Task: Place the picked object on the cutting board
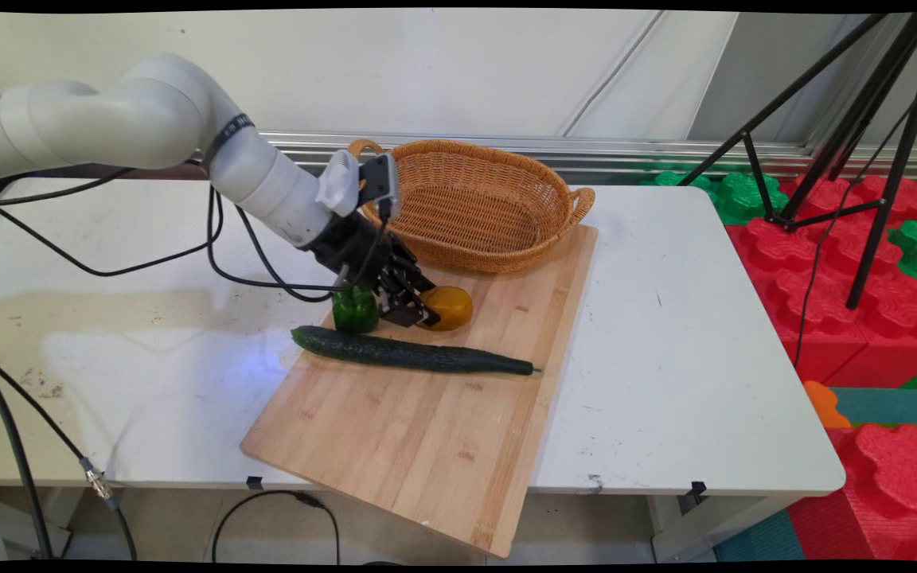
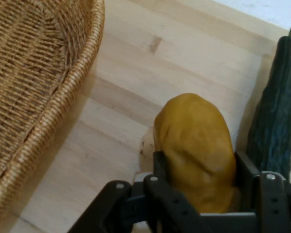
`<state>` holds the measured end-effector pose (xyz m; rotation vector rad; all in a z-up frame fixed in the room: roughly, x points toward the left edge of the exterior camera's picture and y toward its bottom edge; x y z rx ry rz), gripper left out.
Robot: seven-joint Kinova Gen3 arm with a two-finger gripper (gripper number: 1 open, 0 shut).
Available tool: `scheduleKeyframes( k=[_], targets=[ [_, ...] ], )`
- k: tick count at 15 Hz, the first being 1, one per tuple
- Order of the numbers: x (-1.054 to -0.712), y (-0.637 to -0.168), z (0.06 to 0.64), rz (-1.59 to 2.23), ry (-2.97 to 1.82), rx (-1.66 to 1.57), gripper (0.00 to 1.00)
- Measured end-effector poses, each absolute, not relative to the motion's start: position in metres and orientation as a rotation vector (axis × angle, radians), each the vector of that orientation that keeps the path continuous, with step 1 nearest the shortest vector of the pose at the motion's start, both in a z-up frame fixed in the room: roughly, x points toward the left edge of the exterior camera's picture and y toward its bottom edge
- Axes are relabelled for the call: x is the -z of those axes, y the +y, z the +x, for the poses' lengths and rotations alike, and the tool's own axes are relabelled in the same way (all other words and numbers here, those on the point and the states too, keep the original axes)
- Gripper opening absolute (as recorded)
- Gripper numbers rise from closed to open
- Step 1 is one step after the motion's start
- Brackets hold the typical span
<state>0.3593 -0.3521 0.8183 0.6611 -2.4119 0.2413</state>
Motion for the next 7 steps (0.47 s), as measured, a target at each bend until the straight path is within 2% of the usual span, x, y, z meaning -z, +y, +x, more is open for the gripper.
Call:
scheduleKeyframes(
  k=[3, 4, 7],
  targets=[
    [-0.811, -0.355, 0.351, 0.666, -2.410, -0.250, 0.00],
    [-0.810, -0.356, 0.350, 0.666, -2.409, -0.252, 1.00],
    [-0.810, -0.357, 0.346, 0.662, -2.400, -0.264, 1.00]
  ],
)
